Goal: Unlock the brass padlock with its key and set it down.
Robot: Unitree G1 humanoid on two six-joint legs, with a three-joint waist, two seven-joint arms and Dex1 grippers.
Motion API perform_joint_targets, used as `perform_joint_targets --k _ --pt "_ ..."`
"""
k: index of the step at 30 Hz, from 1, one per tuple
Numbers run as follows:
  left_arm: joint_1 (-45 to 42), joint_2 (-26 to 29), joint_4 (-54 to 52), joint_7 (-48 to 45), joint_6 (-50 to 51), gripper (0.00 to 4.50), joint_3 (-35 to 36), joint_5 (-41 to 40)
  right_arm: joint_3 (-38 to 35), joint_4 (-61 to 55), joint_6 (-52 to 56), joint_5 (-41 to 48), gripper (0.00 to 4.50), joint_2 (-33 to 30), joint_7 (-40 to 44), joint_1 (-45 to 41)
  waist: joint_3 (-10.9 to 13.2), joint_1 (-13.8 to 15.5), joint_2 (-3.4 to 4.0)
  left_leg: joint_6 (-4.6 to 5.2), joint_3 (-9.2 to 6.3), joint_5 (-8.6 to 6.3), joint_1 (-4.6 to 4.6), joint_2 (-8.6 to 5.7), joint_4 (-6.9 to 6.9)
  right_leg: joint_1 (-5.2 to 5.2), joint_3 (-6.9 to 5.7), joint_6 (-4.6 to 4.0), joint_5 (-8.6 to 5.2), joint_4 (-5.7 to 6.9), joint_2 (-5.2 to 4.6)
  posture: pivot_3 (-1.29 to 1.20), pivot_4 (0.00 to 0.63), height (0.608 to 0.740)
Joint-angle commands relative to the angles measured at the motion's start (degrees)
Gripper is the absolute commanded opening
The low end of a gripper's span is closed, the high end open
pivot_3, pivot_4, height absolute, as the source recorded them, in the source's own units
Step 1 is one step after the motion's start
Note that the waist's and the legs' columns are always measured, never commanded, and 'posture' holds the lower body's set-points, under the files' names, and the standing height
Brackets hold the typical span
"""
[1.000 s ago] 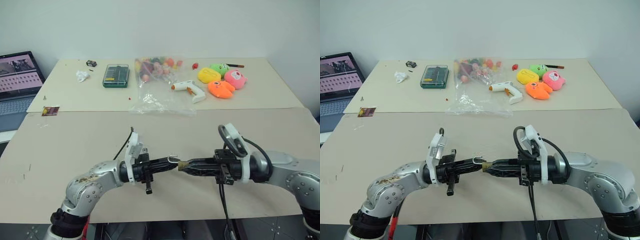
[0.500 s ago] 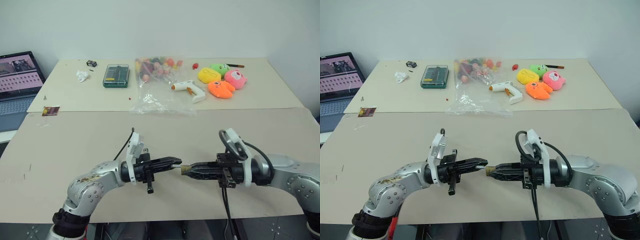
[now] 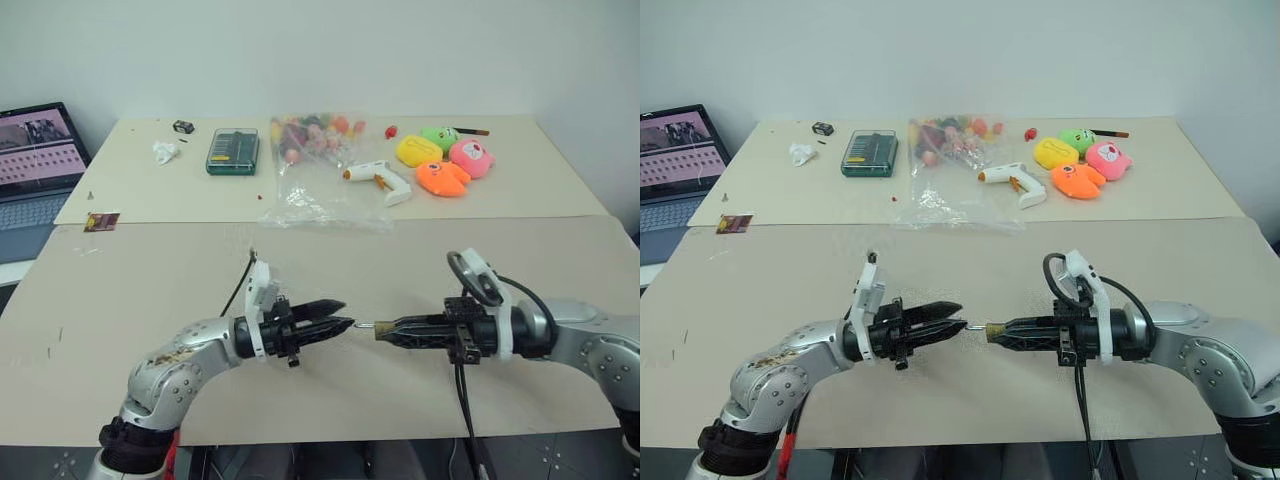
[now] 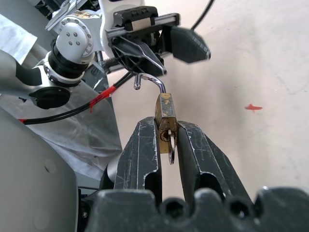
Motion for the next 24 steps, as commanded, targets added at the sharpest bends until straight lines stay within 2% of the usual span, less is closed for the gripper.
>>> perform_joint_targets --k 1,3,10,15,21,23,24 --pt "1.9 3.5 -2.5 -3.5 -3.9 3.76 2.6 2.1 1.3 1.9 -0.4 -1.2 0.12 0.7 2.3 -2.9 0.0 -0.2 0.00 0.00 0.01 0.00 0.00 0.00 0.00 -0.01 0.01 0.00 0.00 0.00 0.00 0.00 0.150 0.740" --pt "2.7 5.3 -3.4 -4.8 -5.9 4.47 3.6 3.4 2.6 4.1 0.8 -1.1 0.12 2.5 1.8 -4.8 0.0 -0.1 0.01 -0.01 0.03 0.00 0.00 0.02 -0.02 -0.02 0.00 -0.01 0.00 0.00 0.00 0.00 0.150 0.740" --pt "4.5 10.1 -7.4 -6.1 -14.2 4.47 4.7 11.4 10.1 14.6 8.4 -4.8 0.12 8.1 -0.6 -13.7 0.0 0.0 0.00 0.00 0.04 0.00 -0.01 0.04 -0.01 -0.02 0.00 -0.06 0.03 -0.03 0.00 0.00 0.150 0.740" --pt "7.8 10.1 -12.3 -3.6 -15.2 4.47 6.2 12.2 15.6 28.2 15.7 -9.0 0.12 14.6 -1.5 -23.2 0.0 -0.4 -0.02 0.00 0.08 -0.01 -0.04 0.02 -0.01 -0.07 0.02 -0.09 0.06 -0.05 -0.01 0.00 0.150 0.740" --pt "10.3 9.0 -16.5 -0.1 -14.1 4.47 4.7 13.1 22.0 37.9 14.2 -18.0 0.12 18.0 0.6 -28.1 0.0 -0.2 -0.01 -0.03 0.06 0.01 -0.04 0.02 -0.03 -0.08 -0.01 -0.12 0.08 -0.02 0.00 0.00 0.150 0.740" --pt "10.9 8.4 -17.6 1.5 -13.0 4.50 4.4 12.3 23.7 39.4 12.9 -20.5 1.14 17.9 2.2 -28.6 0.0 -0.2 -0.01 -0.02 0.06 0.01 -0.04 0.01 -0.02 -0.06 -0.01 -0.12 0.08 -0.02 0.00 0.00 0.150 0.740" --pt "11.1 8.3 -18.0 1.8 -12.8 4.50 4.3 12.2 23.7 39.7 12.9 -21.0 1.35 17.7 3.0 -28.7 0.0 -0.2 -0.01 -0.02 0.06 0.01 -0.04 0.01 -0.02 -0.07 -0.01 -0.12 0.08 -0.01 0.00 0.00 0.150 0.740"
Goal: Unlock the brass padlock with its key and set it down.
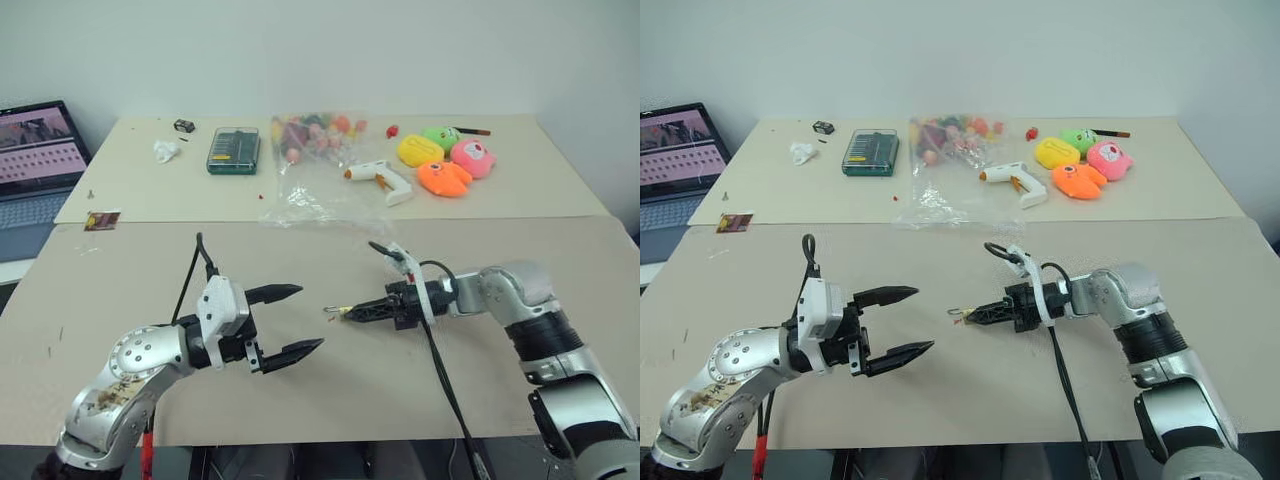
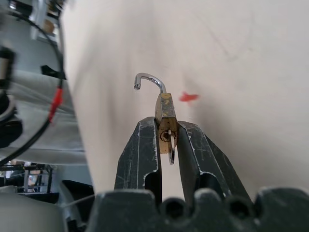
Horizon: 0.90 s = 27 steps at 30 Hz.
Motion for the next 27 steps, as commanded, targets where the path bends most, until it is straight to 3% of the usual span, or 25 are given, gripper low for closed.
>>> perform_joint_targets --k 1,9,14,17,22,27 --pt "0.7 -0.4 -3.6 1.8 0.5 4.50 -0.4 -0.8 0.5 0.9 -1.6 -2.7 1.70 -1.1 3.7 -1.0 0.0 0.0 0.00 0.00 0.00 0.00 0.00 0.00 -0.01 -0.01 0.00 0.00 0.00 0.00 0.00 0.00 0.150 0.740" --pt "-1.5 -1.1 0.8 2.4 2.6 4.50 -1.0 -2.2 -5.1 4.9 -5.4 -5.5 4.49 -12.5 11.5 -0.7 0.0 0.4 0.01 0.00 -0.01 0.00 0.03 -0.01 0.04 0.08 -0.03 0.01 0.00 -0.01 0.00 0.00 0.150 0.740" --pt "-10.7 5.6 11.5 -4.8 3.2 4.50 -0.2 1.0 -7.6 -9.4 -13.6 -4.4 4.49 -25.0 25.0 6.5 0.0 0.2 0.03 -0.01 -0.01 0.00 -0.02 0.01 -0.03 -0.03 -0.09 0.00 -0.01 0.01 0.03 0.00 0.150 0.740" --pt "-16.2 10.5 18.3 -10.4 2.2 4.50 1.7 1.3 -13.3 -18.9 -18.3 -0.6 4.49 -29.7 32.5 10.5 0.1 -0.4 0.12 -0.02 0.02 0.02 -0.08 0.05 -0.05 -0.08 -0.11 0.01 -0.03 0.01 0.04 0.00 0.150 0.740" --pt "-22.3 13.6 24.3 -13.6 2.5 4.50 1.9 2.7 -20.6 -25.5 -21.6 1.2 4.49 -29.7 31.3 12.5 0.1 -1.5 0.12 0.35 0.43 -0.21 0.12 0.25 -0.03 -0.01 -0.04 0.07 -0.02 0.00 0.03 0.00 0.150 0.740" --pt "-24.4 13.5 23.3 -15.1 5.4 4.50 1.7 0.6 -21.8 -25.9 -26.9 -1.7 4.49 -27.6 28.8 12.9 0.1 -1.1 0.09 0.09 0.47 -0.07 0.07 0.26 0.00 -0.07 -0.04 0.04 0.00 0.00 0.02 0.00 0.150 0.740"
